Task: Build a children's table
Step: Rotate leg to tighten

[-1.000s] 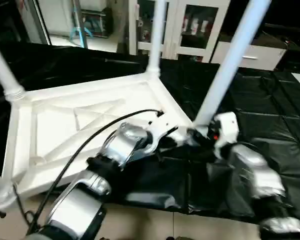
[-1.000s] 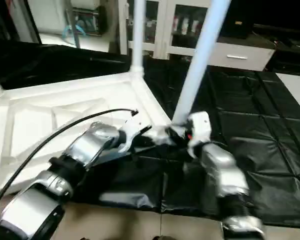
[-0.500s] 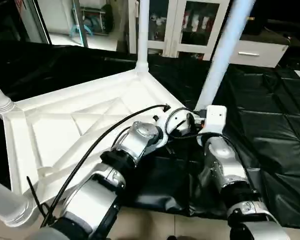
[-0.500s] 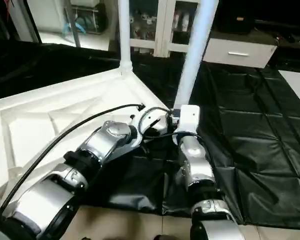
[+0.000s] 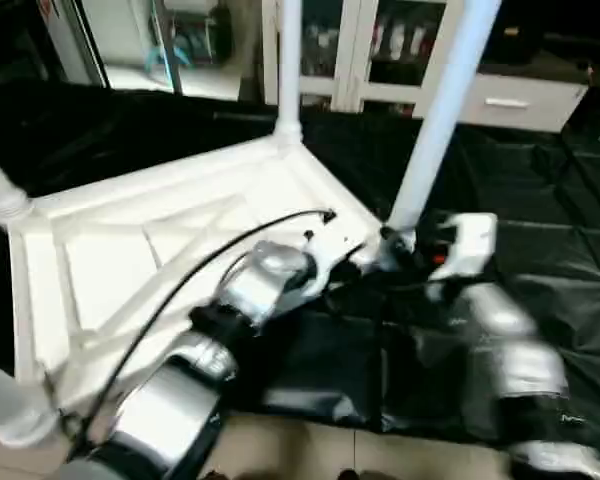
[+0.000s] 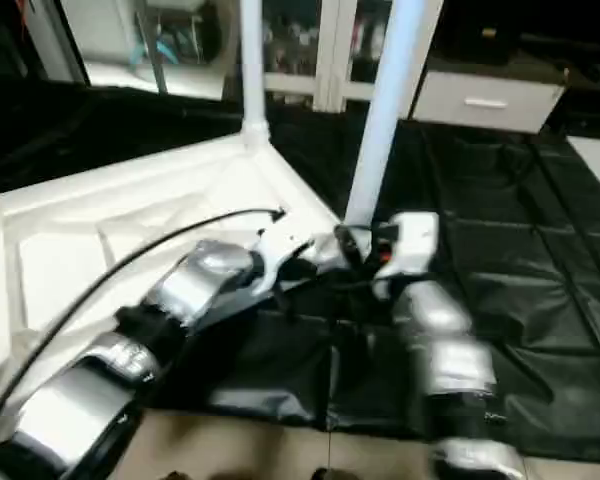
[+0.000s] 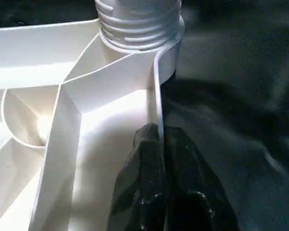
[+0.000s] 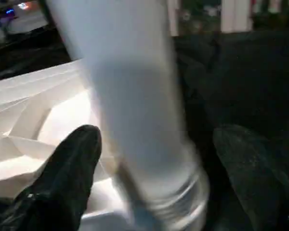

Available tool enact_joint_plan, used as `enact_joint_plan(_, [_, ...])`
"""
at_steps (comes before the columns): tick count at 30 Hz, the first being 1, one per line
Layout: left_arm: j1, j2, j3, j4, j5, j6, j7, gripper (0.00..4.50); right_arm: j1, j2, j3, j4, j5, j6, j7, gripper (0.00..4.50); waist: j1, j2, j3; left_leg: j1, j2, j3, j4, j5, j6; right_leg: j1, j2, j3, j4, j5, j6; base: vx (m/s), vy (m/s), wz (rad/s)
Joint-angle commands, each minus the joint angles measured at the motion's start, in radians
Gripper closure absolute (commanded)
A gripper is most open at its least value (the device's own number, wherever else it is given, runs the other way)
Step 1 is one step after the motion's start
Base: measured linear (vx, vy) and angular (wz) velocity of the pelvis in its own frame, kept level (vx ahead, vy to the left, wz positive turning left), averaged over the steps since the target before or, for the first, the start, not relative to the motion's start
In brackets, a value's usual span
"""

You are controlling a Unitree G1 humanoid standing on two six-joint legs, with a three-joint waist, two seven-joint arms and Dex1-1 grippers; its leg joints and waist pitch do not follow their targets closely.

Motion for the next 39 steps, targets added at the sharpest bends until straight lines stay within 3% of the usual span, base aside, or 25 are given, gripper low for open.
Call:
enact_joint_plan(1, [0.031, 0.030, -0.062, -0.095, -0.013, 0.011, -0.141, 4.50, 0.033, -0.076, 0.052, -0.074, 0.033, 0.082, 0.165, 0.15, 0.009, -0.009, -0.072, 0.004, 0.035, -0.003, -0.071, -0.171, 0.124, 0.073, -0.057, 0.045, -0.066, -0.285, -0.216, 0.000, 0.000, 0.00])
enact_joint_plan(3, [0.059, 0.057, -0.085, -0.142, -0.029, 0.003, -0.210, 4.50, 0.061, -0.144, 0.083, -0.106, 0.027, 0.094, 0.257, 0.06, 0.014, -0.009, -0.069, 0.004, 0.037, -0.002, -0.072, -0.190, 0.118, 0.067, -0.059, 0.046, -0.071, -0.323, -0.204, 0.000, 0.000, 0.00])
enact_joint_plan(6, [0.106, 0.111, -0.124, -0.215, -0.056, -0.070, -0.340, 4.50, 0.106, -0.260, 0.109, -0.146, 0.009, 0.082, 0.393, 0.06, 0.025, -0.014, -0.066, 0.015, 0.041, 0.000, -0.073, -0.224, 0.098, 0.059, -0.060, 0.049, -0.078, -0.377, -0.187, 0.000, 0.000, 0.00])
enact_joint_plan(7, [0.114, 0.122, -0.129, -0.232, -0.064, -0.066, -0.365, 4.50, 0.115, -0.284, 0.114, -0.156, 0.010, 0.080, 0.426, 0.06, 0.029, -0.011, -0.066, 0.018, 0.042, 0.002, -0.074, -0.232, 0.093, 0.055, -0.061, 0.051, -0.078, -0.388, -0.185, 0.000, 0.000, 0.00])
enact_joint_plan(9, [0.137, 0.147, -0.135, -0.274, -0.085, -0.078, -0.422, 4.50, 0.135, -0.342, 0.136, -0.178, 0.013, 0.087, 0.499, 0.06, 0.033, -0.014, -0.066, 0.011, 0.044, -0.002, -0.077, -0.228, 0.089, 0.060, -0.060, 0.051, -0.073, -0.385, -0.177, 0.000, 0.000, 0.00])
enact_joint_plan(11, [0.148, 0.159, -0.138, -0.301, -0.095, -0.072, -0.448, 4.50, 0.144, -0.374, 0.154, -0.186, 0.014, 0.095, 0.542, 0.06, 0.037, -0.013, -0.066, 0.014, 0.043, 0.000, -0.076, -0.230, 0.088, 0.058, -0.060, 0.052, -0.073, -0.387, -0.177, 0.000, 0.000, 0.00])
enact_joint_plan(13, [0.152, 0.167, -0.144, -0.318, -0.096, -0.062, -0.462, 4.50, 0.143, -0.386, 0.170, -0.186, 0.011, 0.083, 0.577, 0.06, 0.040, -0.013, -0.066, 0.018, 0.043, 0.001, -0.075, -0.239, 0.080, 0.054, -0.060, 0.054, -0.074, -0.391, -0.180, 0.000, 0.000, 0.00])
enact_joint_plan(17, [0.153, 0.174, -0.148, -0.323, -0.092, -0.068, -0.471, 4.50, 0.134, -0.387, 0.194, -0.178, 0.007, 0.064, 0.613, 0.06, 0.039, -0.015, -0.068, 0.009, 0.041, -0.001, -0.075, -0.220, 0.080, 0.061, -0.062, 0.053, -0.072, -0.389, -0.171, 0.000, 0.000, 0.00])
enact_joint_plan(26, [0.154, 0.175, -0.148, -0.332, -0.084, -0.064, -0.466, 4.50, 0.129, -0.409, 0.263, -0.141, -0.034, 0.041, 0.710, 0.70, 0.041, -0.018, -0.071, 0.006, 0.041, -0.002, -0.071, -0.186, 0.091, 0.064, -0.062, 0.052, -0.065, -0.350, -0.184, 0.000, 0.000, 0.00])
enact_joint_plan(34, [0.152, 0.175, -0.147, -0.333, -0.083, -0.061, -0.466, 4.50, 0.114, -0.396, 0.261, -0.114, -0.038, 0.027, 0.710, 1.47, 0.042, -0.017, -0.073, 0.006, 0.040, -0.001, -0.068, -0.169, 0.097, 0.066, -0.061, 0.051, -0.062, -0.329, -0.192, 0.000, 0.000, 0.00])
enact_joint_plan(39, [0.153, 0.176, -0.149, -0.335, -0.084, -0.057, -0.469, 4.50, 0.117, -0.394, 0.261, -0.111, -0.040, 0.022, 0.719, 1.72, 0.042, -0.017, -0.073, 0.007, 0.041, -0.001, -0.068, -0.169, 0.098, 0.066, -0.060, 0.051, -0.060, -0.319, -0.197, 0.000, 0.000, 0.00])
